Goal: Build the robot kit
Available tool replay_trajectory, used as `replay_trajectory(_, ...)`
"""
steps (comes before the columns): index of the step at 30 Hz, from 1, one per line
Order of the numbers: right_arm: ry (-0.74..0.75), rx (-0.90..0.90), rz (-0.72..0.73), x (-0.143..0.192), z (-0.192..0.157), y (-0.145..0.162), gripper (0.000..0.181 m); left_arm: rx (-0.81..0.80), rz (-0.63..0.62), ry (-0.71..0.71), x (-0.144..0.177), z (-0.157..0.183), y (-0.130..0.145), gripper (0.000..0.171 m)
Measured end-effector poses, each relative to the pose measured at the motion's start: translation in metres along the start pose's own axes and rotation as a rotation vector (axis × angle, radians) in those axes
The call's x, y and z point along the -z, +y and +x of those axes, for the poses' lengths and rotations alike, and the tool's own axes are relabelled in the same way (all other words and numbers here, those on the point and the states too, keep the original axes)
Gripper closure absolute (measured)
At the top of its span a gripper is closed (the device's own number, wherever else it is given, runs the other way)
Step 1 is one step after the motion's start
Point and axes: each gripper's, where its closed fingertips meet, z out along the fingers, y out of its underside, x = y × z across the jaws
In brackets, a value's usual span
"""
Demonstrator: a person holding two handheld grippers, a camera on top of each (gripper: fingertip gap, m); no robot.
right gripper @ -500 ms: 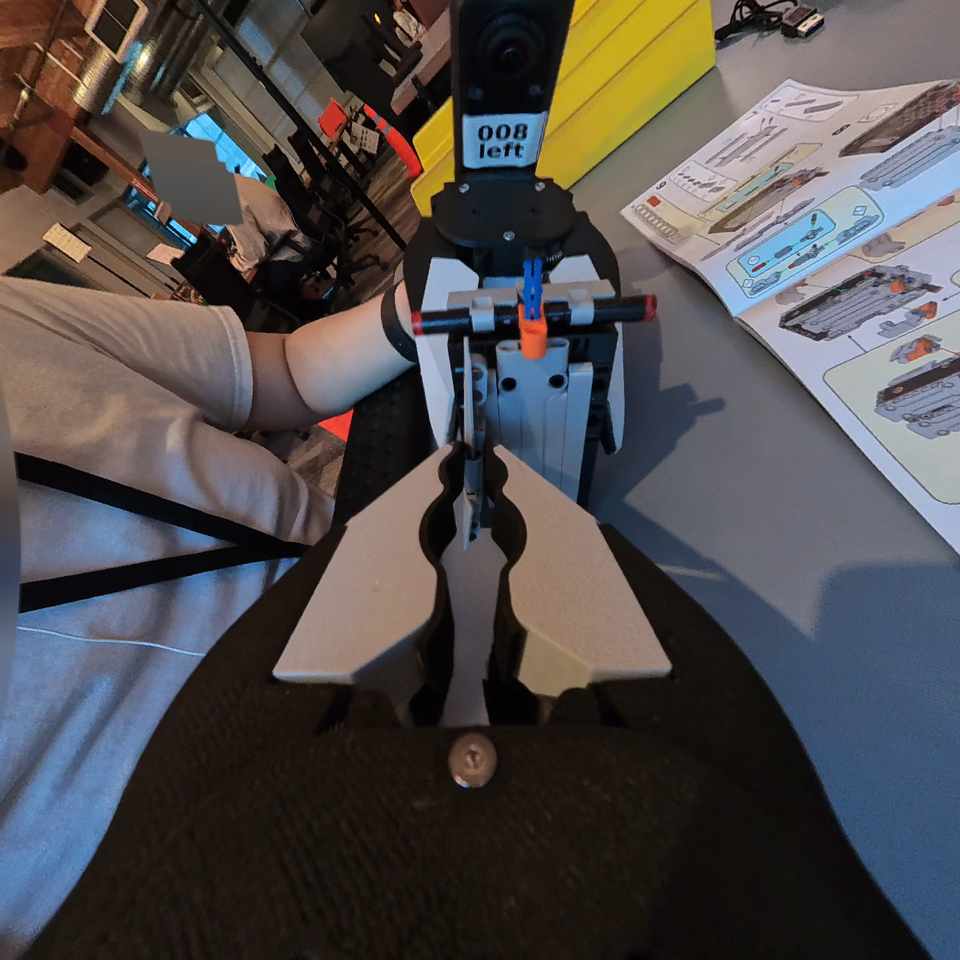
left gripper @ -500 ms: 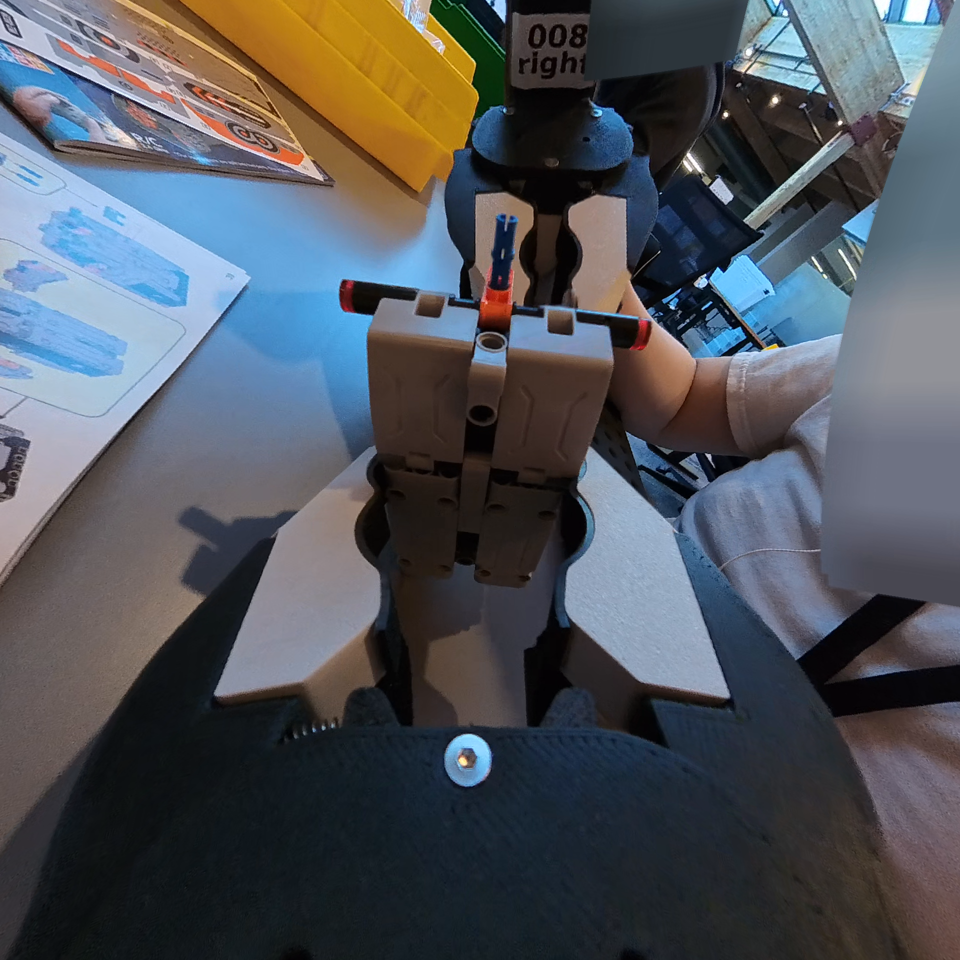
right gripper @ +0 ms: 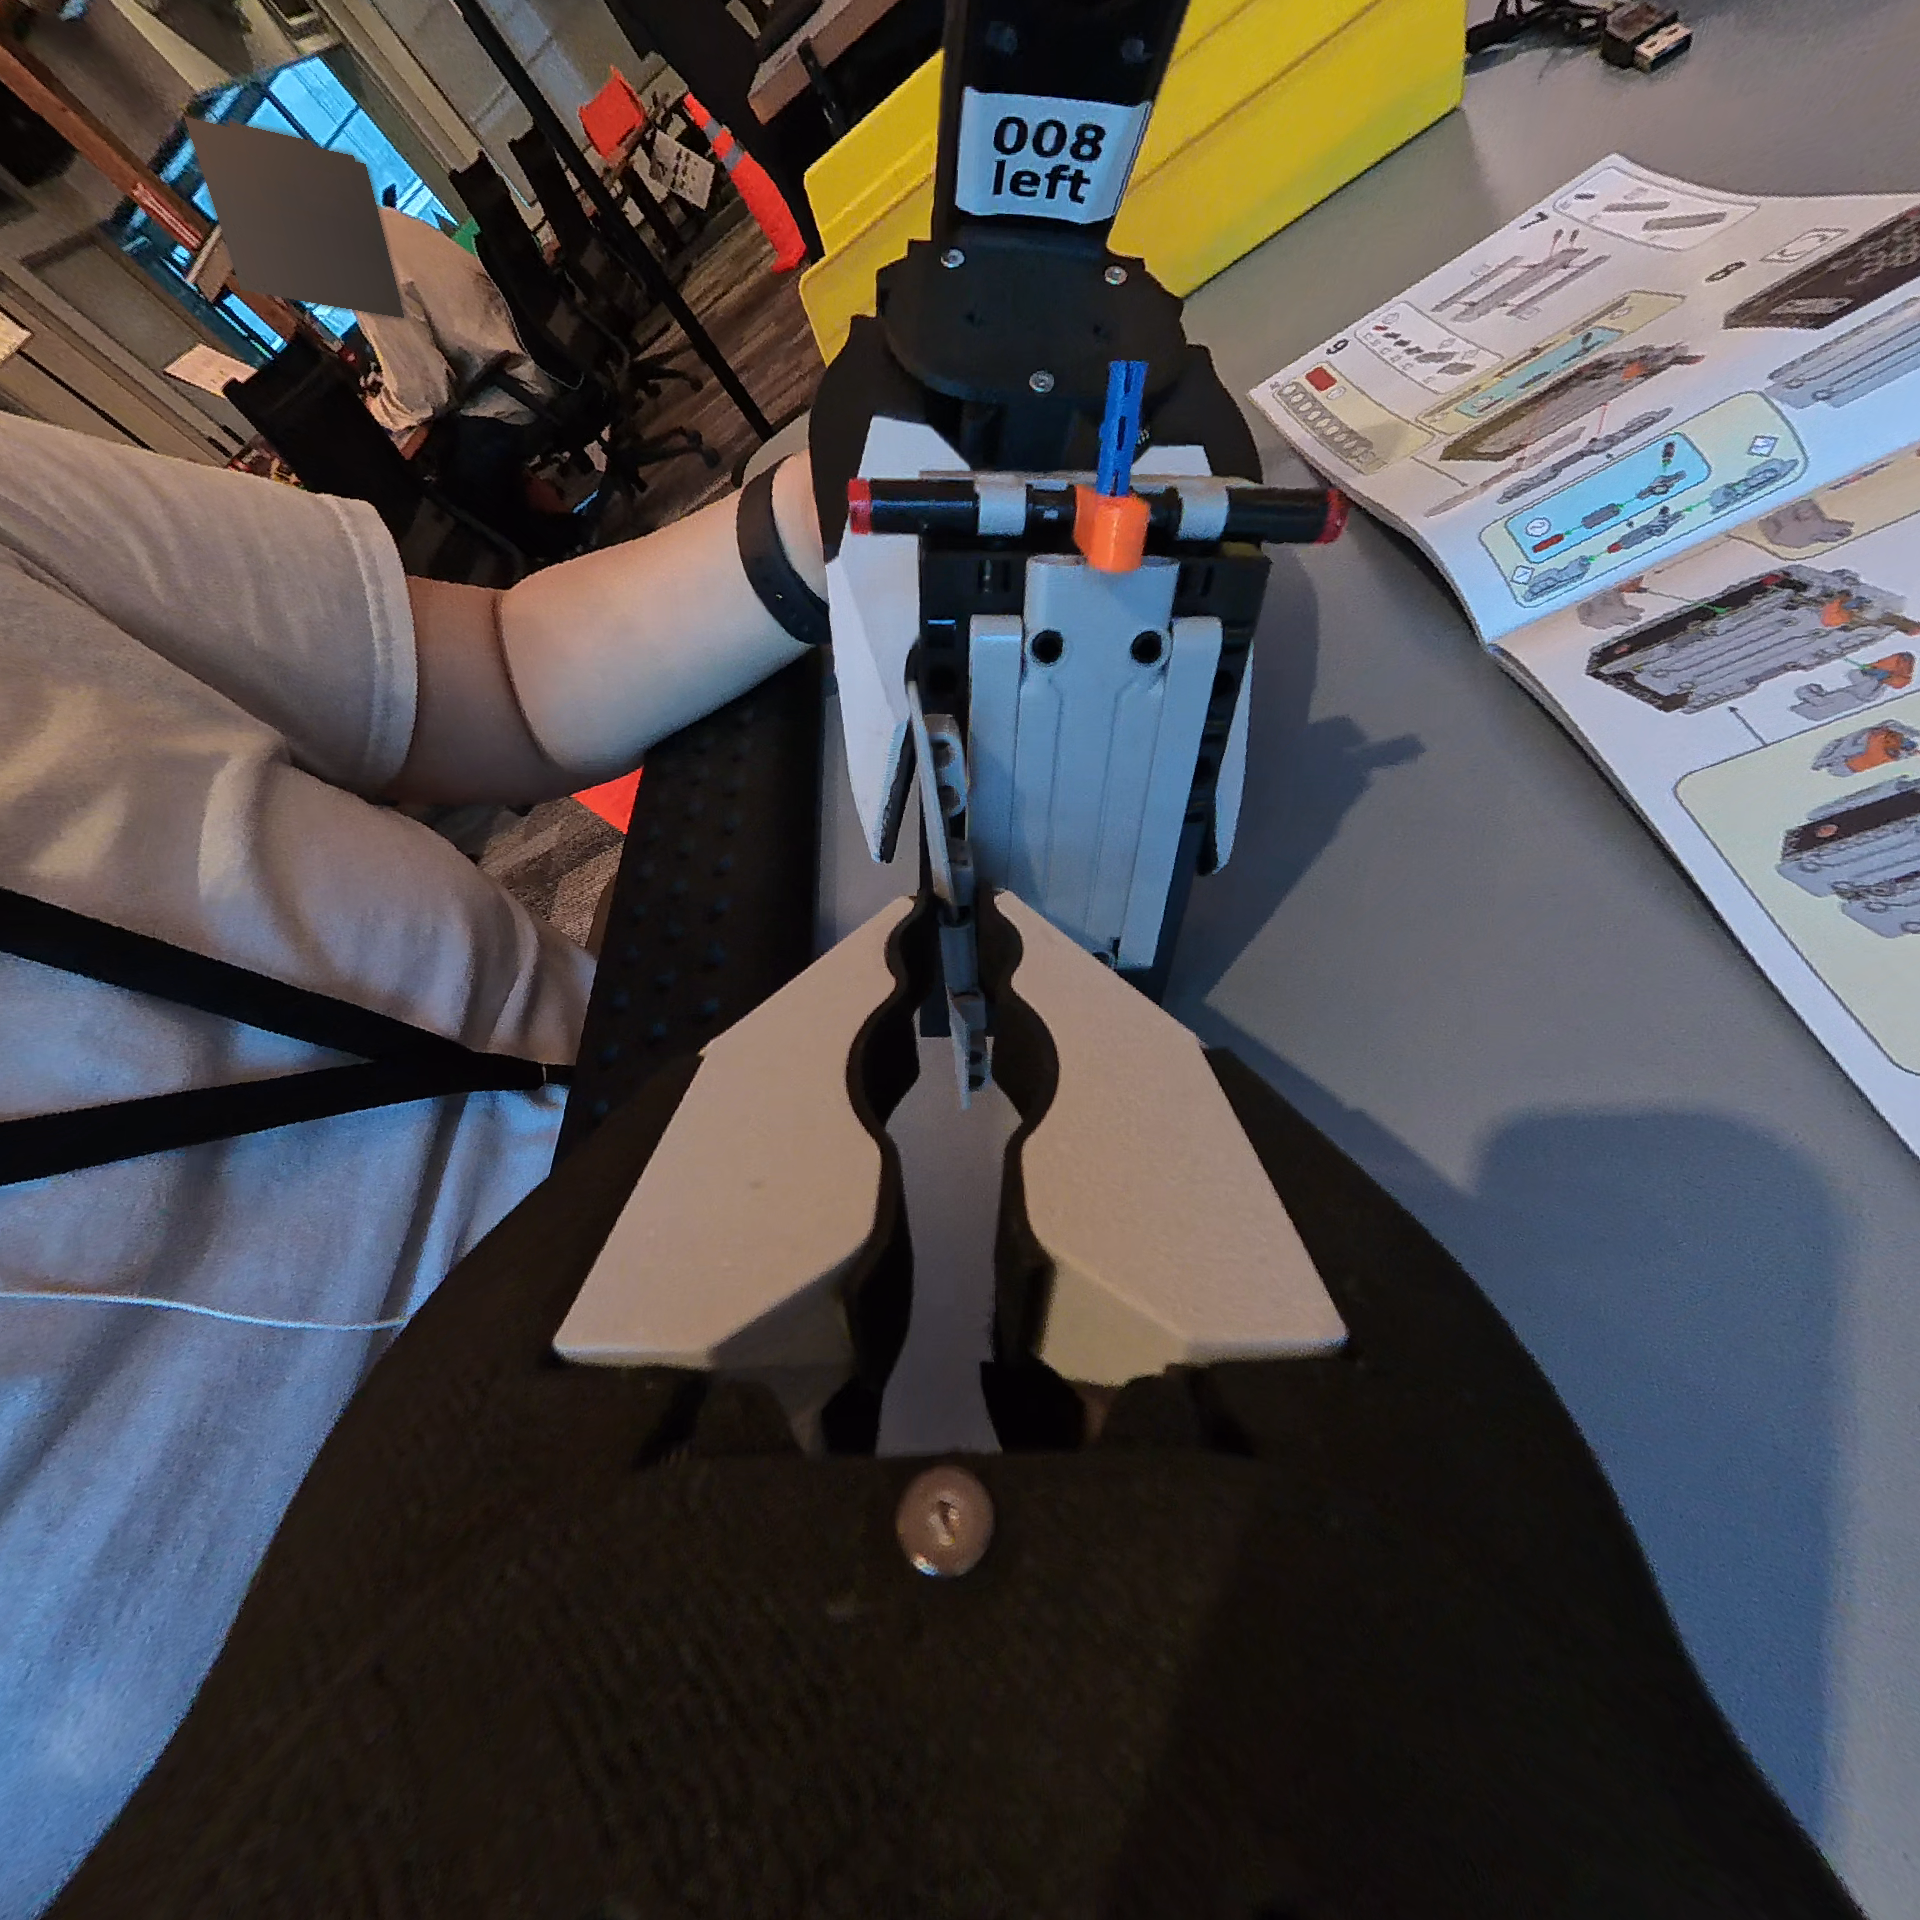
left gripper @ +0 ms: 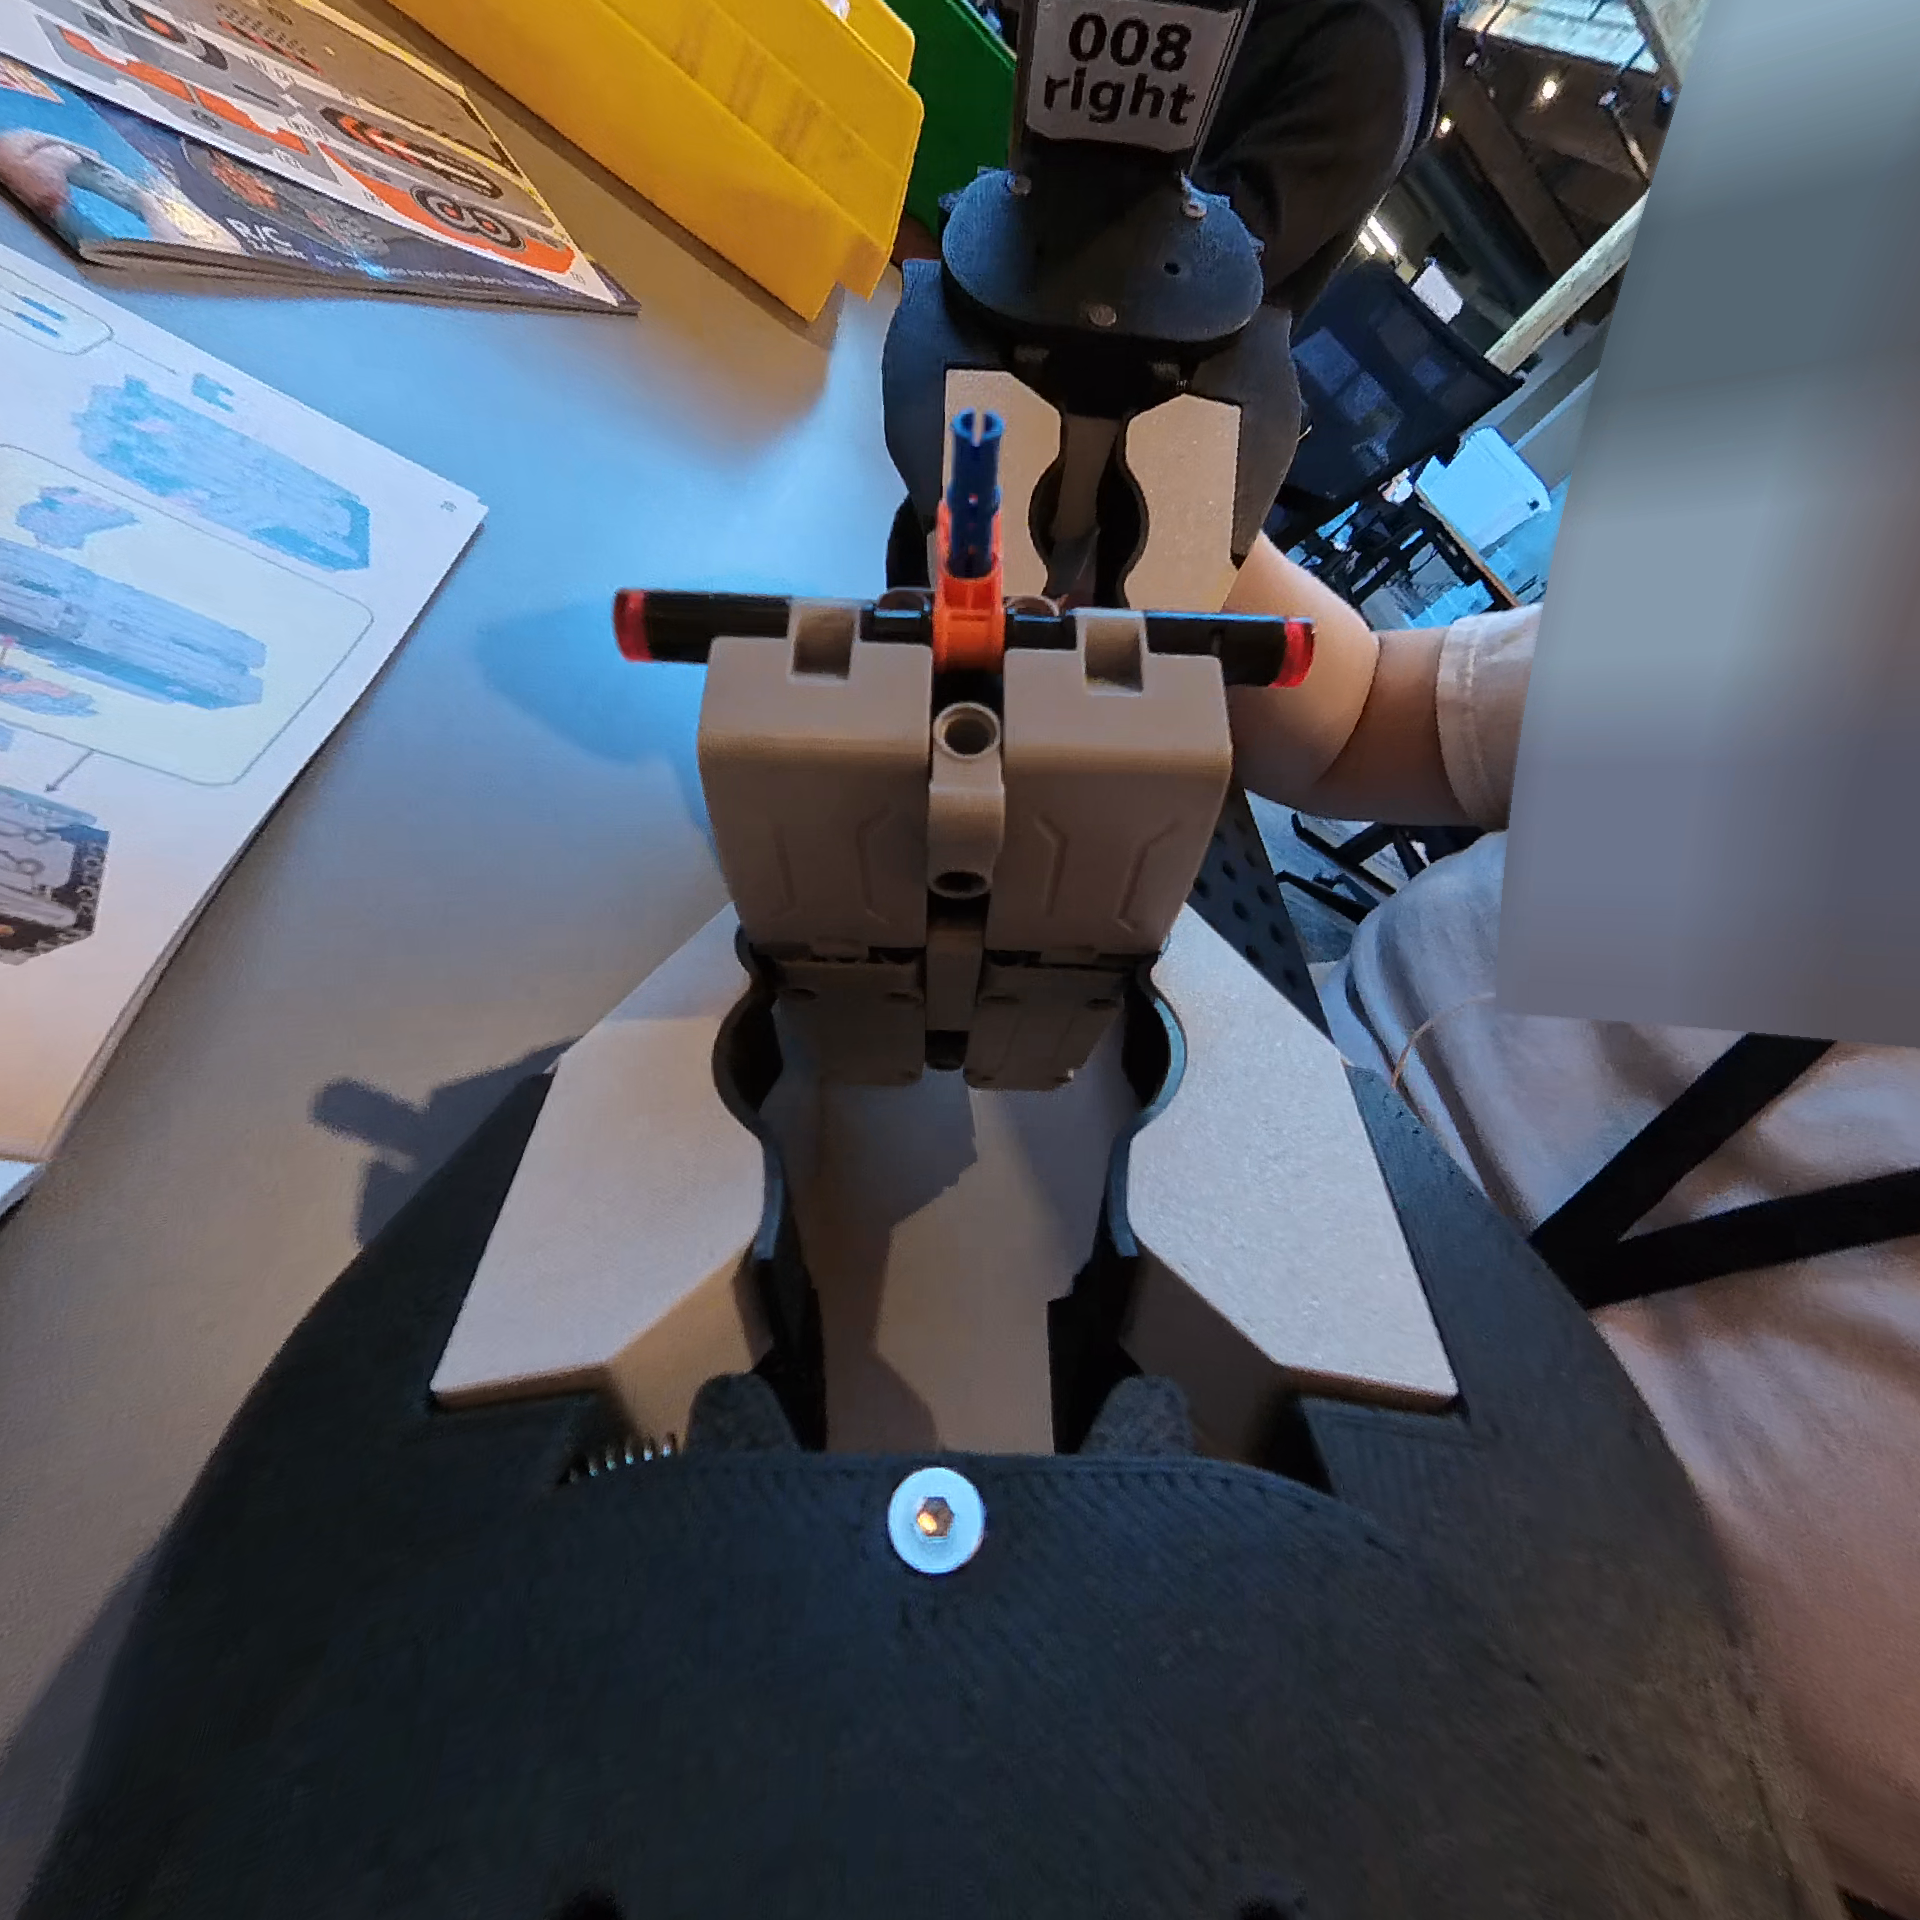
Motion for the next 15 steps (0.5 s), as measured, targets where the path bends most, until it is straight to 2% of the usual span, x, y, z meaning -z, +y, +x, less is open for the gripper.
replay_trajectory(9, 0.018, 0.078, 0.000, -0.0018, 0.0002, -0.0012, 0.176, -0.012, -0.011, -0.001, 0.0019, 0.0002, 0.0018, 0.106)
replay_trajectory(15, -0.027, 0.029, 0.008, 0.0003, 0.0019, -0.0007, 0.176, 0.008, -0.010, 0.000, 0.0034, -0.0012, 0.0017, 0.107)
